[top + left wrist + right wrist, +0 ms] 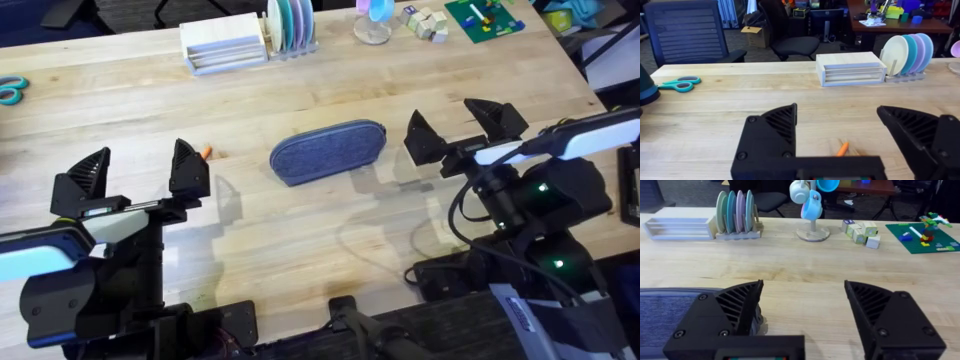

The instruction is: Unzip the bag, pick up the pens from the table one at a time and place them inside, then zip the bag closed.

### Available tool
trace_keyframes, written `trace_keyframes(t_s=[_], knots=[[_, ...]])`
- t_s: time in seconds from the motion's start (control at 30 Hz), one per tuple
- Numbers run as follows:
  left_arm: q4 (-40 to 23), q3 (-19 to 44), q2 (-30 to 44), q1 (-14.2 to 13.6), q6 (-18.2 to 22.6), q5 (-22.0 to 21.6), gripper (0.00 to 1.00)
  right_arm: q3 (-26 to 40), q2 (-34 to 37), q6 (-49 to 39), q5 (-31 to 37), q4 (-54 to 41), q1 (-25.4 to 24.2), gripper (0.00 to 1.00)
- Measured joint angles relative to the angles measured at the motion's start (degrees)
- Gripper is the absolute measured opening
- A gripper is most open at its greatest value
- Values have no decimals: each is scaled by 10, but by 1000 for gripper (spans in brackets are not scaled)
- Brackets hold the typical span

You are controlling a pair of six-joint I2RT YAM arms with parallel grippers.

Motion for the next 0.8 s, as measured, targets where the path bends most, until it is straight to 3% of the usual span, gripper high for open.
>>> trace_keyframes(t_s=[0.67,0.8], knots=[[10,0,0,0,0,4,993,4,1,0,-2,-11,0,998],[-20,8,0,0,2,6,994,6,1,0,-10,-14,0,997]])
